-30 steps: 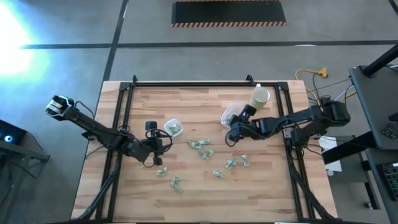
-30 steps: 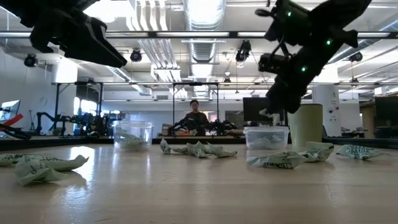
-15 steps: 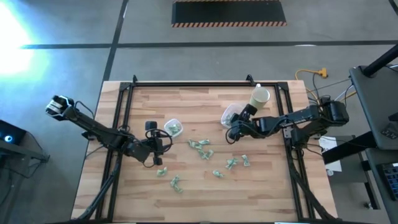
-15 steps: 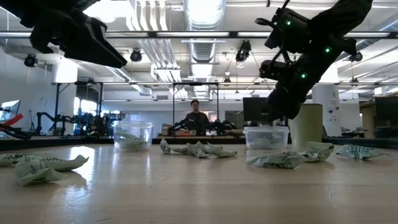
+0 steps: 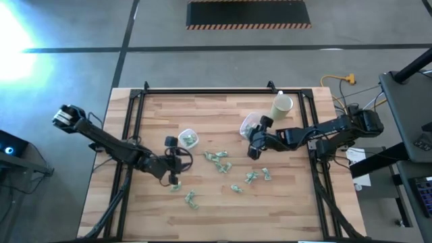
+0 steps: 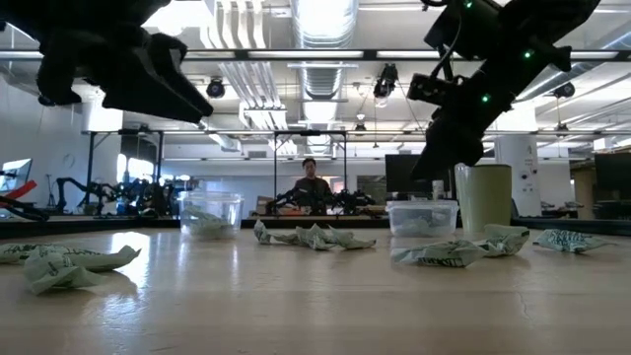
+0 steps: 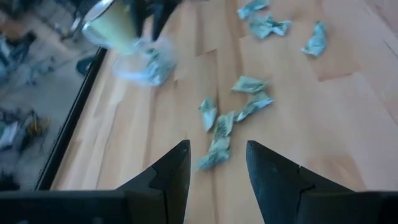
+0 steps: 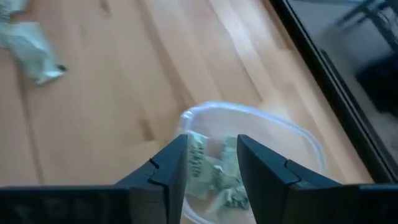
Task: Pick and place items into bin
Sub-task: Put the stevia packet into the left transparent bin
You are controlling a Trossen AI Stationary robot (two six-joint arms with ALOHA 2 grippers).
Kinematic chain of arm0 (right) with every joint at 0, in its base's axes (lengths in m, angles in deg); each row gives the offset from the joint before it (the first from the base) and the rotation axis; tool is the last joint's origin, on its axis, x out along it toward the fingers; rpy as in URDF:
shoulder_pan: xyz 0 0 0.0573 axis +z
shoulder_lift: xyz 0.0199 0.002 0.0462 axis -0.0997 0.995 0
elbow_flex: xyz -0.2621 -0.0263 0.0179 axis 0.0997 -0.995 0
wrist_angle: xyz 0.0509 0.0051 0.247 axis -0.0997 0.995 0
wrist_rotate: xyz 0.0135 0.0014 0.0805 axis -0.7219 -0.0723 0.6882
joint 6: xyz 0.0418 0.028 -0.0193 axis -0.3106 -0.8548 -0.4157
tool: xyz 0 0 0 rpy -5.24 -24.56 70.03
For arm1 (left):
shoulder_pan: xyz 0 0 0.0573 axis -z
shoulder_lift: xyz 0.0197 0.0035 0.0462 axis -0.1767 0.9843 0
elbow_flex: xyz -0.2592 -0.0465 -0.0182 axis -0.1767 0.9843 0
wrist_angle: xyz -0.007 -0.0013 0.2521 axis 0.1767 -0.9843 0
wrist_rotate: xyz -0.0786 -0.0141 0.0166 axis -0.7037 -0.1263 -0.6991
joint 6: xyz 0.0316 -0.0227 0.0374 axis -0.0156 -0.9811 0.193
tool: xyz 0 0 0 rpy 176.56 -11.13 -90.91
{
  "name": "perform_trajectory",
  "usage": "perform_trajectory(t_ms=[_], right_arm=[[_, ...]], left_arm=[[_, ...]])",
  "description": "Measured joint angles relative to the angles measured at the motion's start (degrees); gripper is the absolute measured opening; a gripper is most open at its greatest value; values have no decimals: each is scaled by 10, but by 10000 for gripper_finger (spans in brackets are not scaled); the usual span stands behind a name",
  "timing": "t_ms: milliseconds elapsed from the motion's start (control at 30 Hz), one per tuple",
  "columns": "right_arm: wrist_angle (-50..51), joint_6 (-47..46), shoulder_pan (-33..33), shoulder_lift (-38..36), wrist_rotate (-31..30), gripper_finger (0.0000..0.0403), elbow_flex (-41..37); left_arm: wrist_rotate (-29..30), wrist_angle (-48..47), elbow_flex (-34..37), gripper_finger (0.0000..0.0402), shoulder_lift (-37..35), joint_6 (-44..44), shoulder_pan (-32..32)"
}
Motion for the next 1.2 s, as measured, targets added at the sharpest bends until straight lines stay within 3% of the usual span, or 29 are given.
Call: perform_trajectory(t_ms=[133,300,733,967,1200], right_arm=[[-14,19,4,0,31,119,0],[-20,33,4,0,67,111,0],[-21,31,7,0,130,97,0],[-20,28,9,0,131,89,0],[-21,26,9,0,131,90,-1]], left_arm=[[-8,71,-2,140,62,81,-2],[-11,71,-29,140,133,122,-30],[-151,-100,-156,138,233,126,-166],[-220,-109,-185,138,263,165,-204],[-241,-110,-191,138,296,184,-223]])
